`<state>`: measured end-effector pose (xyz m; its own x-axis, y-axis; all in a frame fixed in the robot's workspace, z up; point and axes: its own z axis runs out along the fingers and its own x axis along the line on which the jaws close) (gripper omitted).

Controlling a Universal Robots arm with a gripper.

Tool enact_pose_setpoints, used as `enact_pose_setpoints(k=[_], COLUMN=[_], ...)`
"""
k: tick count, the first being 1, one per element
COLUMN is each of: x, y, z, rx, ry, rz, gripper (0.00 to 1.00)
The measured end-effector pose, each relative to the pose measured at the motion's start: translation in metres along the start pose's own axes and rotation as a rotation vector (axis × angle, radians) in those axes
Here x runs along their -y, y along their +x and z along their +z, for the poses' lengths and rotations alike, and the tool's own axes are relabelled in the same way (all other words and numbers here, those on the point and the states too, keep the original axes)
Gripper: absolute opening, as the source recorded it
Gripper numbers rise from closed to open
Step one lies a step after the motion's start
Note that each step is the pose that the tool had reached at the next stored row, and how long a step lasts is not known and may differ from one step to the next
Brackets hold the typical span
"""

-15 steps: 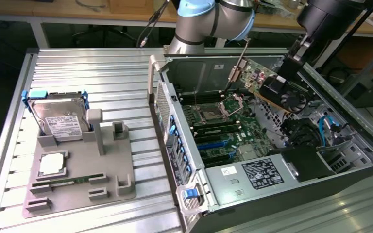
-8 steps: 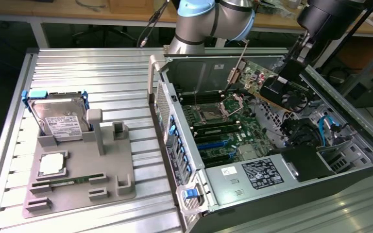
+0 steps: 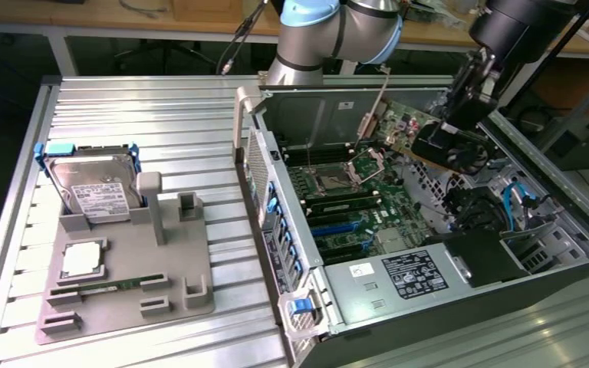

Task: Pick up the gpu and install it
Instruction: 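Insert the gpu into the slot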

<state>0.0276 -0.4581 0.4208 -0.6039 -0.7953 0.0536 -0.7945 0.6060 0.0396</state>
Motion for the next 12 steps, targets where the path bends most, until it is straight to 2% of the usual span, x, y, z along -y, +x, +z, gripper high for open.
enact_pose_setpoints(k=[12], x=[0.0000], y=[0.0000], z=[0.0000], rx=[-0.0067], ry=[0.0091], rz=[-0.168], gripper=[0.27])
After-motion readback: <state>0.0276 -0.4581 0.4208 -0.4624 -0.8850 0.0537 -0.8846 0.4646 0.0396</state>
